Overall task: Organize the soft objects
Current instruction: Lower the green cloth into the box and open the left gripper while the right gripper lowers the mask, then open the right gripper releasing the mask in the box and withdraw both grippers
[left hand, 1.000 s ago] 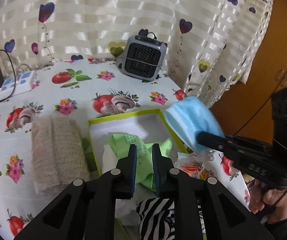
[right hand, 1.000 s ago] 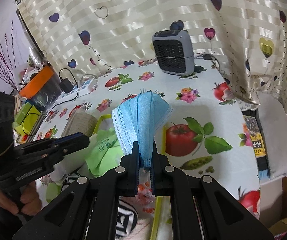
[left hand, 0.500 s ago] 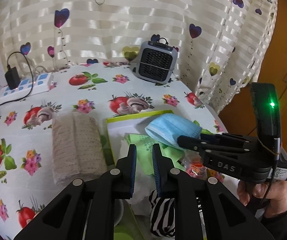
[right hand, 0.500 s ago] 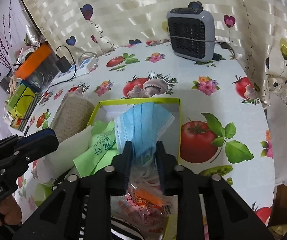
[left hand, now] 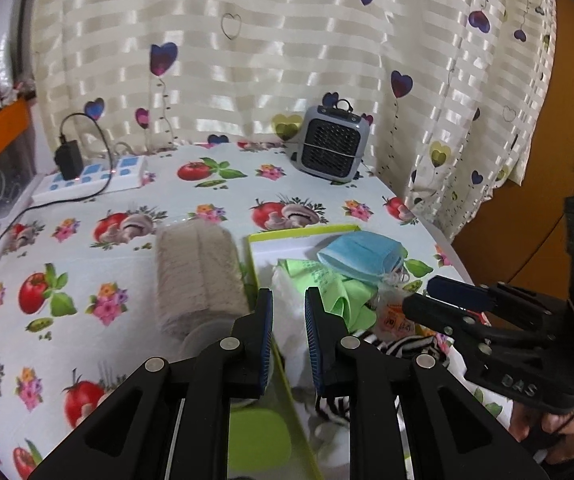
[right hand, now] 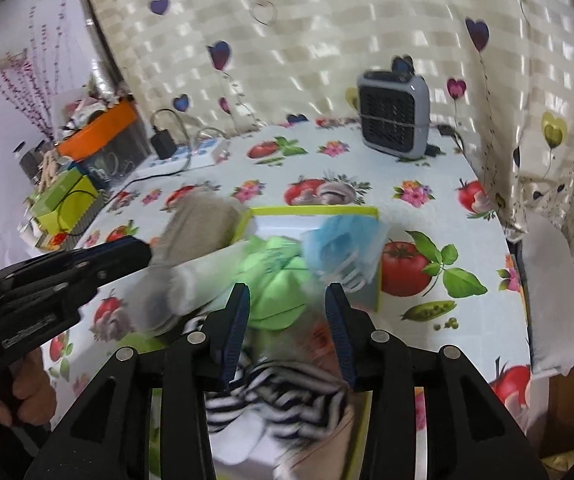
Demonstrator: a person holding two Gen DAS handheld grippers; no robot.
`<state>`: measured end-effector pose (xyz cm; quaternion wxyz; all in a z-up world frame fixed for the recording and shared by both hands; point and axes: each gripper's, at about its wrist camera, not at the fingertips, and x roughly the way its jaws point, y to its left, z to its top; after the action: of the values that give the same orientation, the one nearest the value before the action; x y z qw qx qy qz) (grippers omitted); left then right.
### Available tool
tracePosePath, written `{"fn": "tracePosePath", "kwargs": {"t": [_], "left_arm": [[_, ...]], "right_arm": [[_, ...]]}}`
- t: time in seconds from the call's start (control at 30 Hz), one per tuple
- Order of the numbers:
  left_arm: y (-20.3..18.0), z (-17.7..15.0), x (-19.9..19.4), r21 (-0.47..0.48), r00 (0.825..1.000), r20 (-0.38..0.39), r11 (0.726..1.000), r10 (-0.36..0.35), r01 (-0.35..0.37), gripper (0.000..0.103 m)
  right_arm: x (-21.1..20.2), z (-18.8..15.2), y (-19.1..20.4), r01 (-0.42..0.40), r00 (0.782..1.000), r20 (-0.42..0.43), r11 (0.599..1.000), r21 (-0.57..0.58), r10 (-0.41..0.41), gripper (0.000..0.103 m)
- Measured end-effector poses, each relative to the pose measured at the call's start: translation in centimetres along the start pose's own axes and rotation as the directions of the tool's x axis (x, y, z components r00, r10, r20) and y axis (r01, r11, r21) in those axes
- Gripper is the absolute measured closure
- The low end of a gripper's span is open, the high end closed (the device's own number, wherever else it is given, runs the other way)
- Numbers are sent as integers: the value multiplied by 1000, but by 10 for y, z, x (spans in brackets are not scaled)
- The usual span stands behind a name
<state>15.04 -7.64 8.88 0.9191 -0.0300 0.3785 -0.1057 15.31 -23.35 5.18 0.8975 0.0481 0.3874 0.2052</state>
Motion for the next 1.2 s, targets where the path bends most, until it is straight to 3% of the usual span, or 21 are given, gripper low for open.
{"fn": "tracePosePath", "kwargs": {"t": [0.43,0.9,1.2], "left_arm": [[14,-41,-47,-34,998,28,998,50,-49,87],[27,-86,-73,-66,996,18,994,91,-90,87],[30,-105,-76,-65,995,-2,992,104,-104,87]], "right_arm": [[-48,-44,50,-4,996,92,998,-63,10,62],[-51,-90,76,-9,999,37,996,-86,13,63],[-55,-102,87,-3,999,38,994,-106,7,63]]}}
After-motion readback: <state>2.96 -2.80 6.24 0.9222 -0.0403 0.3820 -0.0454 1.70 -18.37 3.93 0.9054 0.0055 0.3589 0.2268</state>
